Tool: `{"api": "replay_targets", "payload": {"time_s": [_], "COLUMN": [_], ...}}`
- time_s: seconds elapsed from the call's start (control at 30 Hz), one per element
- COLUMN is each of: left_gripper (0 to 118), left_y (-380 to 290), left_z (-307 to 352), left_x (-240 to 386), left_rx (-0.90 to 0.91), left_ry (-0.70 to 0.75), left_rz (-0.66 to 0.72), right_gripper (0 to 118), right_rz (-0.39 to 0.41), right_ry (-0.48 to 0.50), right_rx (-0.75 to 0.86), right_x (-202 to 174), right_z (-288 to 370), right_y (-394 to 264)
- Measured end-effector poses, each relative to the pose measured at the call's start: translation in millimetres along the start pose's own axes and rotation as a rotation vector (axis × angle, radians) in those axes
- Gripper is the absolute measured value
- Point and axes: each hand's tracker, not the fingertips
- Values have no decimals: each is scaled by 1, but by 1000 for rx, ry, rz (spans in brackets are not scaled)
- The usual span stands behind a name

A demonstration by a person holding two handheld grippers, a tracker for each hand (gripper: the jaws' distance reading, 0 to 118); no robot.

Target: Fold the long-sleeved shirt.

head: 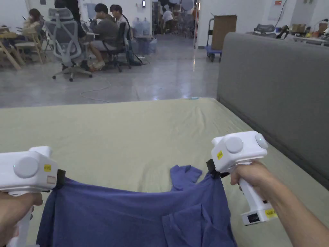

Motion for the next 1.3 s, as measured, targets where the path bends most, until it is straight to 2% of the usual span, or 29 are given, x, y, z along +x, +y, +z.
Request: {"api": "replay_targets", "payload": {"time_s": [0.17, 0.27, 0.4, 0.47, 0.53, 0.6, 0.7, 0.9, 1.1, 1.3], "left_gripper": [2, 2, 2, 2, 2, 2, 2, 2, 2, 2], "left_y": [81, 137, 206, 234, 252, 262, 269, 265, 255, 218], "left_z": [65, 102, 155, 176, 192, 200, 203, 195, 189, 149], "left_x": [-7, -12, -18, -22, -26, -23, -18, -23, -22, -25], "left_rx": [196, 311, 473, 509, 549, 553, 577, 552, 545, 465], "left_ry": [12, 39, 69, 34, -18, -9, 56, 36, 56, 71], "left_rz": [31, 47, 83, 159, 238, 233, 197, 231, 162, 105], "right_gripper": [0, 0, 0, 0, 0, 0, 0, 0, 0, 0], "right_rz": [52, 83, 61, 36, 25, 30, 43, 28, 50, 68], "right_ry": [4, -50, -100, -133, -118, -108, -141, -112, -99, -62], "right_rx": [200, 320, 515, 615, 666, 671, 706, 680, 650, 553], "right_x": [-4, -5, -2, -3, -3, -6, -9, -7, -2, -3], "right_z": [84, 142, 224, 257, 275, 288, 291, 270, 251, 188], "right_y": [89, 148, 222, 251, 277, 288, 292, 288, 283, 240]}}
